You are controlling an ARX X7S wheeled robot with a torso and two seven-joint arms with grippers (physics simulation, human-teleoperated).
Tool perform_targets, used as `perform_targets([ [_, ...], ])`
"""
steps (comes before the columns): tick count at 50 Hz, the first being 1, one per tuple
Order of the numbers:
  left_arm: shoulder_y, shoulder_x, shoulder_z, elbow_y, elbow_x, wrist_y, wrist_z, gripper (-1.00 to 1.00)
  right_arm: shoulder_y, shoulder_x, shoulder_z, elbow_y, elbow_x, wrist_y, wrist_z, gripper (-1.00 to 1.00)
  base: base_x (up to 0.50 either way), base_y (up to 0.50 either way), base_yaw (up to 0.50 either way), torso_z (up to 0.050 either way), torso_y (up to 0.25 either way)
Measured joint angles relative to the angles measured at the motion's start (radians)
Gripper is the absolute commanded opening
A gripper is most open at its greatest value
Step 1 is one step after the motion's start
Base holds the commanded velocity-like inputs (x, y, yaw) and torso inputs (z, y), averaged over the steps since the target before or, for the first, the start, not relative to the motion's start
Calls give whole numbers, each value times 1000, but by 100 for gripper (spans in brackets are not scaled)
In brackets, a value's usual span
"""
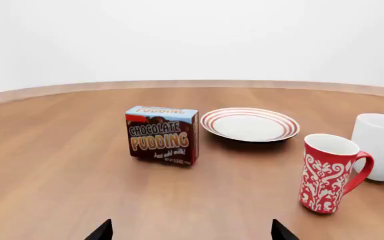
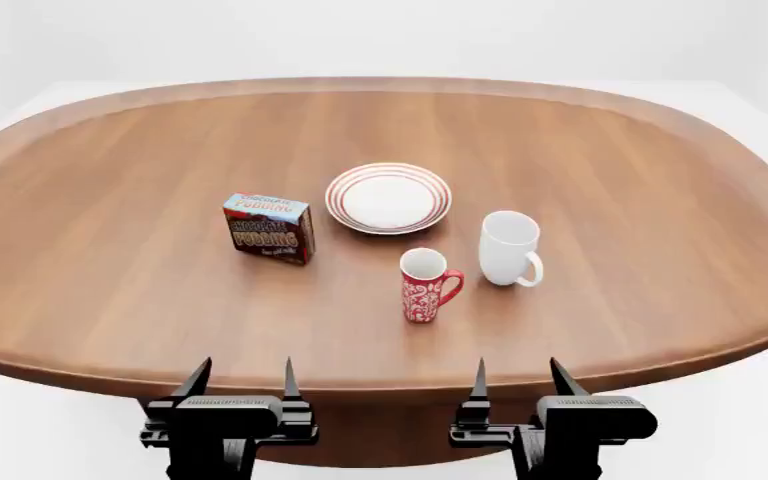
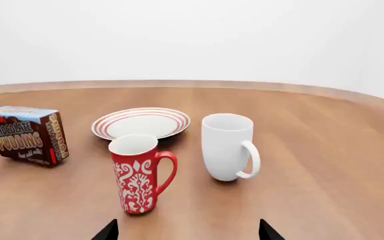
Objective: Put the chocolate pudding to the right of the plate.
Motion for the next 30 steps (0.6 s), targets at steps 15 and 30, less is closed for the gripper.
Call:
perform_targets([
  [15, -1, -27, 38, -12, -28, 8, -37, 100, 8, 30, -38, 12, 16, 20, 52, 100, 0, 72, 0, 0, 0],
  [30, -4, -60, 70, -24, -43, 21, -73, 100, 21, 53, -81, 19, 29, 38, 99, 100, 0, 467, 0, 0, 0],
])
